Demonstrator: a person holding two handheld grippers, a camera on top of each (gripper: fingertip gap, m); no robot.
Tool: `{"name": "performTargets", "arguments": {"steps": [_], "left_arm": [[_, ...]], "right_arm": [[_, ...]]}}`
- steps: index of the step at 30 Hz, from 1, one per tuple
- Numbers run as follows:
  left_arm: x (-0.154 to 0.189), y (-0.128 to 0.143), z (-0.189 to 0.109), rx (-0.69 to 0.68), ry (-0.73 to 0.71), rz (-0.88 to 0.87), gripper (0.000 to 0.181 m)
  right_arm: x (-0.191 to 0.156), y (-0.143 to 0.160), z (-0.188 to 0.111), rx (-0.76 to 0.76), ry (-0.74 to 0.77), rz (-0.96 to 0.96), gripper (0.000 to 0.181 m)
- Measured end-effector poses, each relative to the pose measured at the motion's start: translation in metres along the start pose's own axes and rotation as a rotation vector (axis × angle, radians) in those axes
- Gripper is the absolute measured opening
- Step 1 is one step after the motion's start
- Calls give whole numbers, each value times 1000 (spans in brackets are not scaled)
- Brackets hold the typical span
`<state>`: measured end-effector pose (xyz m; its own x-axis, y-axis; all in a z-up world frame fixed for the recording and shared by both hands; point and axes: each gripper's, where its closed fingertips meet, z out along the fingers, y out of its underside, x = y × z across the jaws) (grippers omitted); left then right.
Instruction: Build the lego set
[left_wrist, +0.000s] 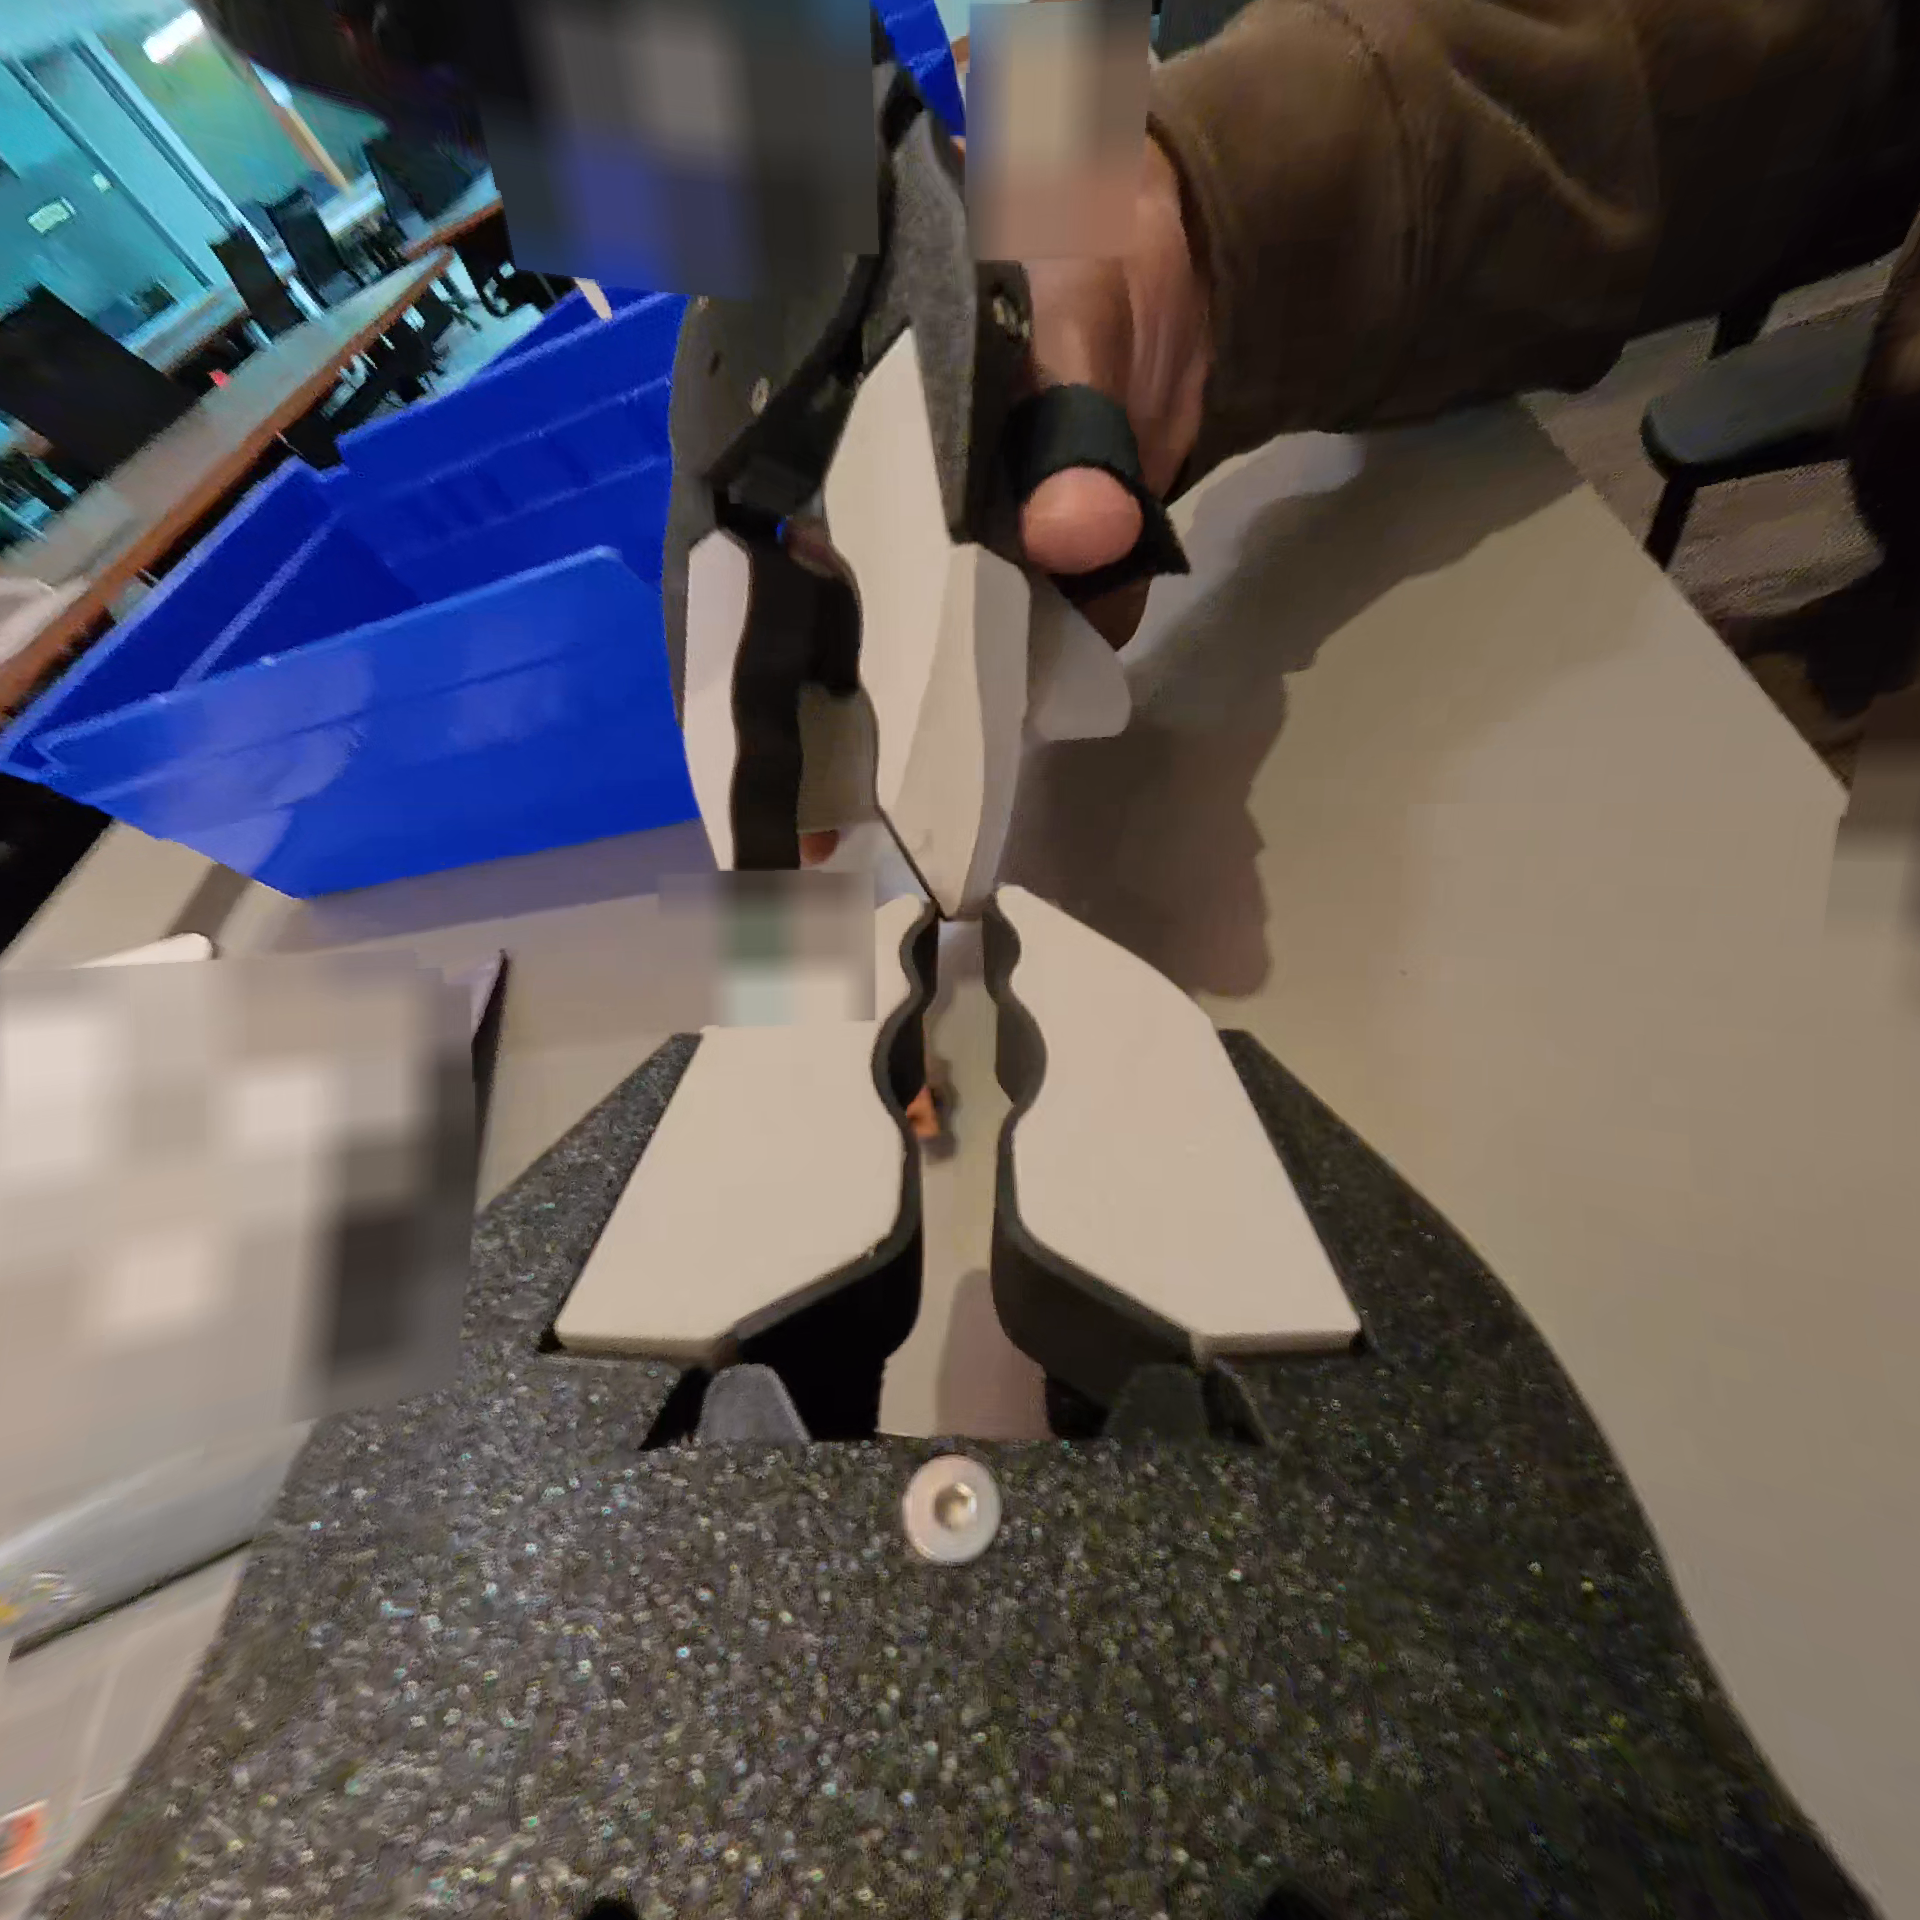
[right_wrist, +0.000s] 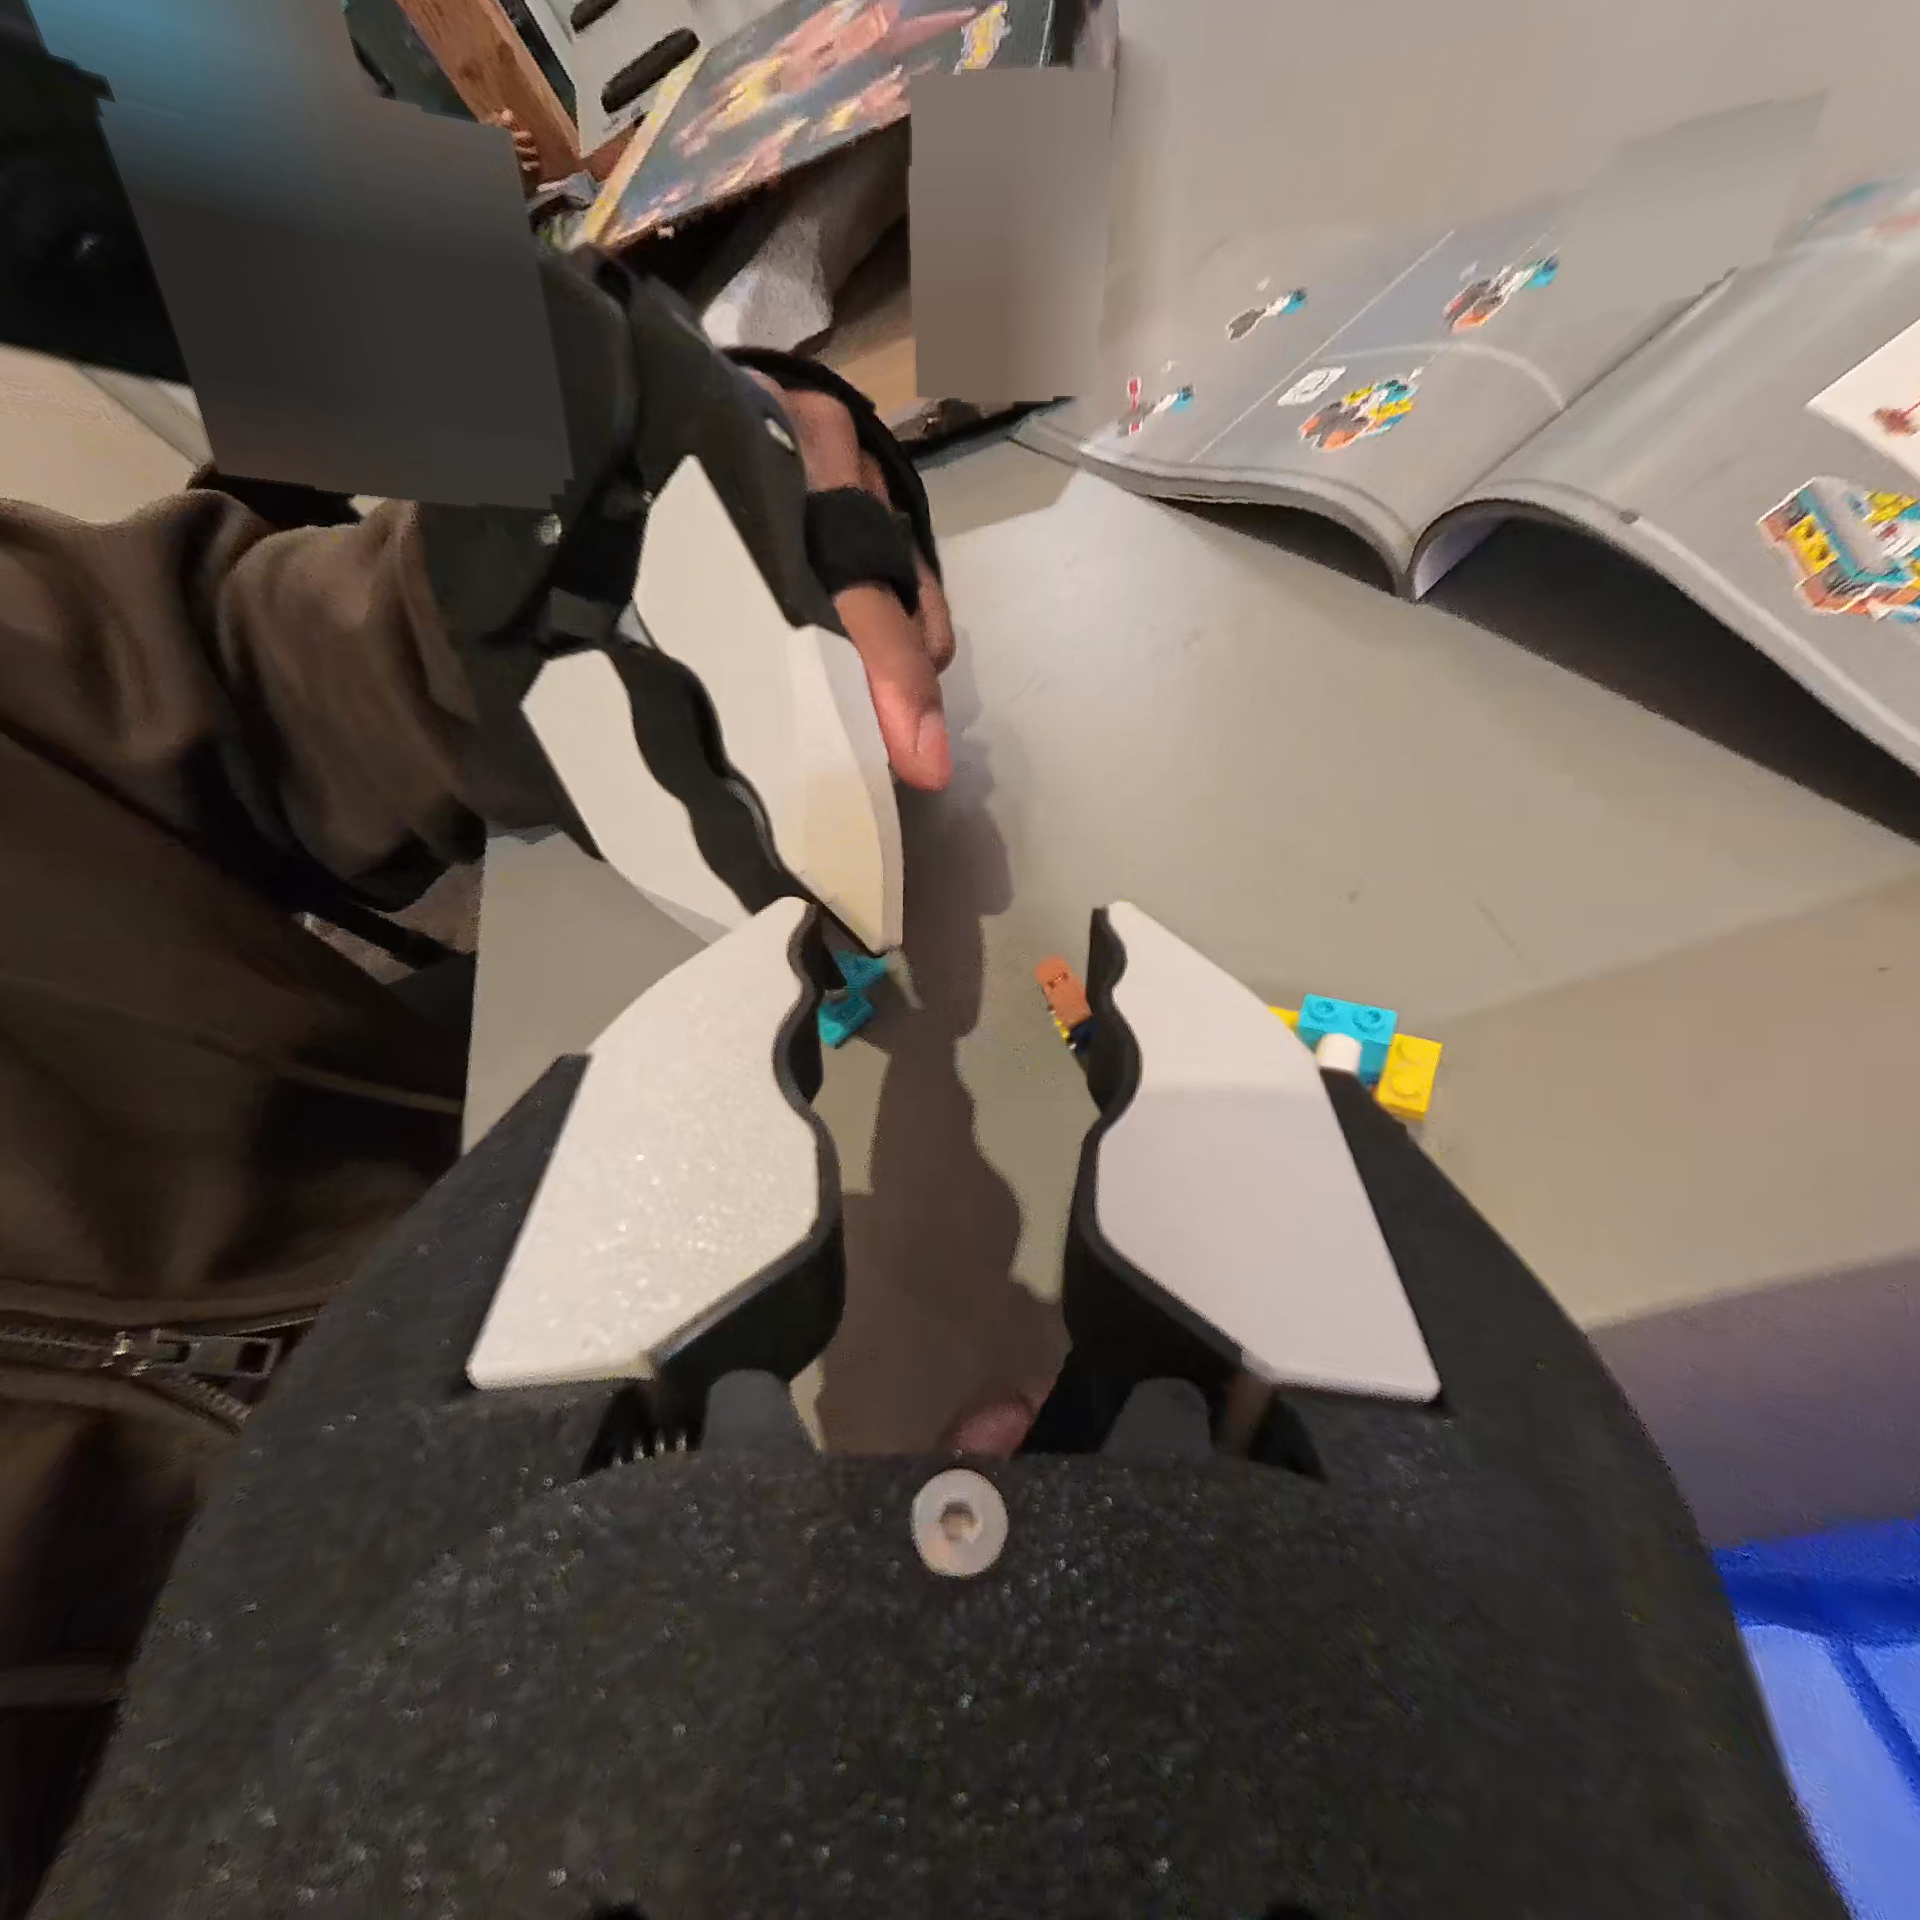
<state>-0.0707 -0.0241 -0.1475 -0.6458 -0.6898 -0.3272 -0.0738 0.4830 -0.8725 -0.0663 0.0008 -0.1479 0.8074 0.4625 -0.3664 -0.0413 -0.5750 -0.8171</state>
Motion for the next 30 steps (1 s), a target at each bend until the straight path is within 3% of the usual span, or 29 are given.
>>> {"name": "performTargets", "arguments": {"steps": [4,11,18,30], "left_arm": [[-4,14,-1,-45,12,-64,0],[-31,29,-13,-100,-78,-168,12],[-36,55,-8,-209,-88,-274,16],[-27,56,-10,-262,-56,-248,19]], "right_arm": [[6,5,-4,-10,28,-65,50],[25,31,-16,-107,160,-158,49],[26,39,-9,-139,168,-191,47],[25,43,0,-148,172,-250,44]]}}
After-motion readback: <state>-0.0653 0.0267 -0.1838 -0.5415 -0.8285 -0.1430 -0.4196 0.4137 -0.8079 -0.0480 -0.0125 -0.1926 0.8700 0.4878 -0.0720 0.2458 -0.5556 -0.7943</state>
